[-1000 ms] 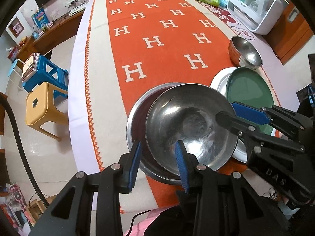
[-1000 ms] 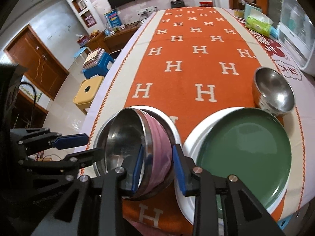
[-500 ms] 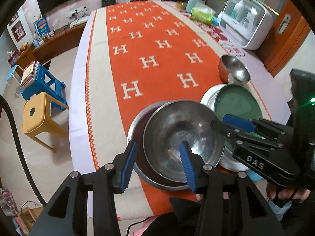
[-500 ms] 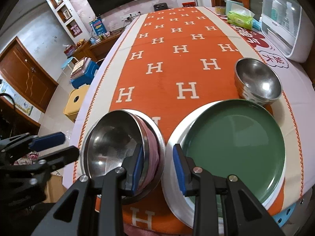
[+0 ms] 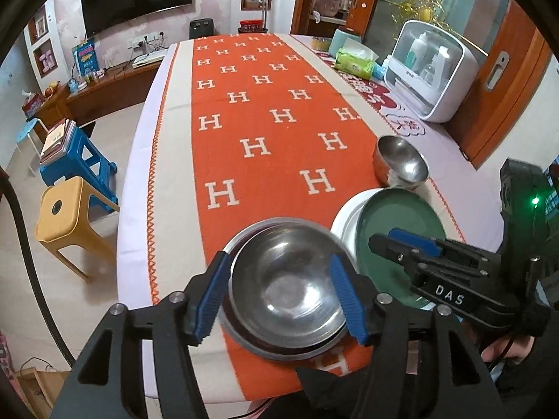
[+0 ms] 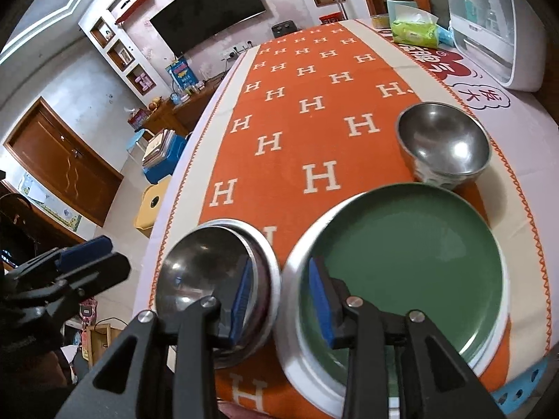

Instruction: Organize plates and bowls

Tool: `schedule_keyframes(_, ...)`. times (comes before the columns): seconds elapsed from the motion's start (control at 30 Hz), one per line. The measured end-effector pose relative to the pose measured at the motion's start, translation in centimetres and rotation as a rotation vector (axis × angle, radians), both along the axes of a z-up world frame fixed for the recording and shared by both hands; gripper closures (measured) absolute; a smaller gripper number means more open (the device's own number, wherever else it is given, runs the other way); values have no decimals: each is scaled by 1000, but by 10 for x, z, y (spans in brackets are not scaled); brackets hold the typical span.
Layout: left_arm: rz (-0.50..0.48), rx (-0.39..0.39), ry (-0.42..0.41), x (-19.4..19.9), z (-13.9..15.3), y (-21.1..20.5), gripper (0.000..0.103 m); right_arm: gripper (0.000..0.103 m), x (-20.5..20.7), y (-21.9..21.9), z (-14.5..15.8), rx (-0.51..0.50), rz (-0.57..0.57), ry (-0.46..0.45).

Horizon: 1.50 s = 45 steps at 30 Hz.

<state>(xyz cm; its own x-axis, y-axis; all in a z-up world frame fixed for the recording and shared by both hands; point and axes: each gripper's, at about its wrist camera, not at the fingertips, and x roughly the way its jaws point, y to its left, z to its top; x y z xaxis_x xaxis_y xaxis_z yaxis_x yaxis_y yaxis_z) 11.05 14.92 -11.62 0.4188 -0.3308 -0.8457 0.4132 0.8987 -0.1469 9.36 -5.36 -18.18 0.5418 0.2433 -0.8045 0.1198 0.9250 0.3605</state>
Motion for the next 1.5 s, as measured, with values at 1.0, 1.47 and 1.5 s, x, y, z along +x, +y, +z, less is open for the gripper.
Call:
schedule_keyframes(1.0,172,-84,21,13,0,-141,29,69,13,-161,12,-70,69,46)
schedule_keyframes(1.47,363,-182,1,43,-13,-179,24,62,47,-209,11,-141,207,-15)
schedule_keyframes(1.5,370,-178,3,45,-15,-180,24,62,50,-209,10,-148,221,-28)
